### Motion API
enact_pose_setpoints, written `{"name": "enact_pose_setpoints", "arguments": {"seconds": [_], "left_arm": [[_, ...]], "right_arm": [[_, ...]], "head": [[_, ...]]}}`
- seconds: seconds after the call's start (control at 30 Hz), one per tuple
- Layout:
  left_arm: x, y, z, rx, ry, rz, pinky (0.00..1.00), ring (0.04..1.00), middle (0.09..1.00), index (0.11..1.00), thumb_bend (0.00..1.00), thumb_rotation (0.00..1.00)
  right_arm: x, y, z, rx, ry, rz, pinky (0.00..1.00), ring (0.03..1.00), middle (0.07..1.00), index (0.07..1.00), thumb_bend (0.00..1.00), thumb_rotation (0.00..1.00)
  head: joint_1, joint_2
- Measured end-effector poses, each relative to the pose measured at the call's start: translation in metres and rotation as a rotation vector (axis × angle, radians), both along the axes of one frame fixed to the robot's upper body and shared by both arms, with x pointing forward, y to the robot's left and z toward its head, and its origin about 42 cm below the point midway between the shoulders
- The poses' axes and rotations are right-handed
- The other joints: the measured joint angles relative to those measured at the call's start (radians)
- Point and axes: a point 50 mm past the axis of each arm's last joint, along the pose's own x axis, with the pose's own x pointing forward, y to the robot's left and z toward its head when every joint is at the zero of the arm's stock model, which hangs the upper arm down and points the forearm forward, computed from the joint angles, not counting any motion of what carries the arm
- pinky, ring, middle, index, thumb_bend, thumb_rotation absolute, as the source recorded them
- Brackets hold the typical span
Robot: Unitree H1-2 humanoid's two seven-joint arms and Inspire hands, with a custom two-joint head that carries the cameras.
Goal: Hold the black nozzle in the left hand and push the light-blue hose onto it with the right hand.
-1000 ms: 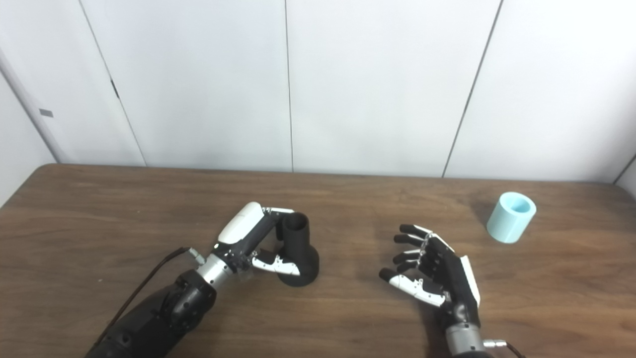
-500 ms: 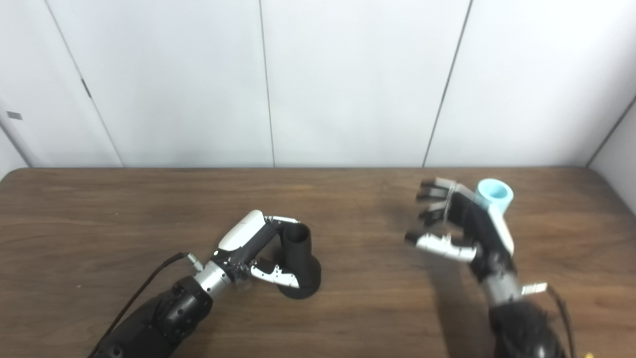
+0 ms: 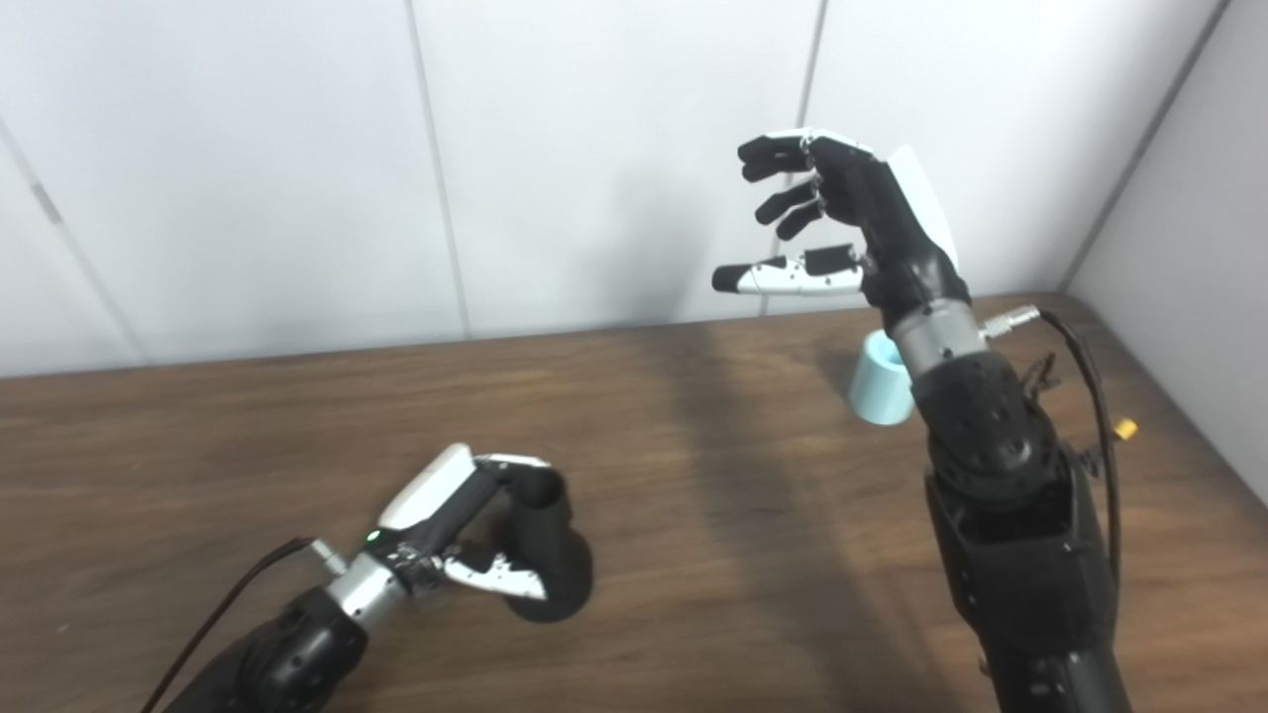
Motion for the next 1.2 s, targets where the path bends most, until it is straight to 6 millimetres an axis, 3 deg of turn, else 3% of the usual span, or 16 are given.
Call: {"name": "enact_pose_setpoints", "arguments": {"seconds": [0.1,0.17,0.2,0.3,0.4,0.5,0.67,0.97,1.07,1.2], "left_arm": [[0.0,0.001,0.0,0.001,0.0,0.002,0.42,0.418,0.476,0.509,0.5,0.0],[0.0,0.001,0.0,0.001,0.0,0.001,0.42,0.42,0.476,0.508,0.5,0.0],[0.0,0.002,0.0,0.001,0.001,0.002,0.42,0.419,0.476,0.506,0.5,0.0],[0.0,0.004,0.0,-0.004,0.007,0.005,0.42,0.418,0.475,0.506,0.5,0.0],[0.0,0.009,-0.001,-0.01,0.017,0.01,0.43,0.418,0.475,0.506,0.5,0.0],[0.0,0.015,-0.001,-0.01,0.023,0.017,0.43,0.417,0.475,0.505,0.5,0.0],[0.0,0.013,-0.001,-0.009,0.024,0.01,0.41,0.417,0.479,0.503,0.5,0.0],[0.0,0.013,-0.001,-0.015,0.032,0.007,0.42,0.415,0.481,0.502,0.5,0.0],[0.0,0.014,-0.001,-0.016,0.033,0.008,0.42,0.415,0.48,0.503,0.5,0.0],[0.001,0.014,-0.001,-0.018,0.033,0.009,0.42,0.418,0.48,0.502,0.5,0.0]], "right_arm": [[0.006,-0.015,-0.002,-0.084,0.043,-0.066,0.65,0.845,0.904,0.811,0.78,0.16],[0.012,-0.034,-0.004,-0.135,0.086,-0.116,0.75,0.914,0.959,0.866,0.82,0.2],[0.015,-0.047,-0.005,-0.149,0.112,-0.144,0.8,0.932,0.963,0.893,0.86,0.24],[0.023,-0.088,-0.014,-0.135,0.197,-0.214,0.84,0.927,0.944,0.906,0.91,0.31],[0.024,-0.113,-0.027,-0.123,0.269,-0.24,0.87,0.933,0.939,0.919,0.91,0.33],[0.025,-0.119,-0.041,-0.098,0.311,-0.23,0.9,0.948,0.947,0.932,0.91,0.33],[0.032,-0.133,-0.066,-0.034,0.393,-0.229,0.85,0.921,0.95,0.941,0.9,0.31],[0.032,-0.141,-0.085,0.075,0.437,-0.169,0.86,0.921,0.962,0.971,0.84,0.26],[0.03,-0.143,-0.095,0.089,0.464,-0.172,0.85,0.918,0.961,0.969,0.8,0.19],[0.032,-0.141,-0.11,0.067,0.51,-0.171,0.86,0.915,0.964,0.99,0.86,0.27]], "head": [[-0.025,-0.008],[-0.037,-0.02],[-0.042,-0.021],[-0.054,-0.02],[-0.06,-0.017],[-0.061,-0.018],[-0.072,-0.018],[-0.071,-0.017],[-0.071,-0.017],[-0.066,-0.011]]}}
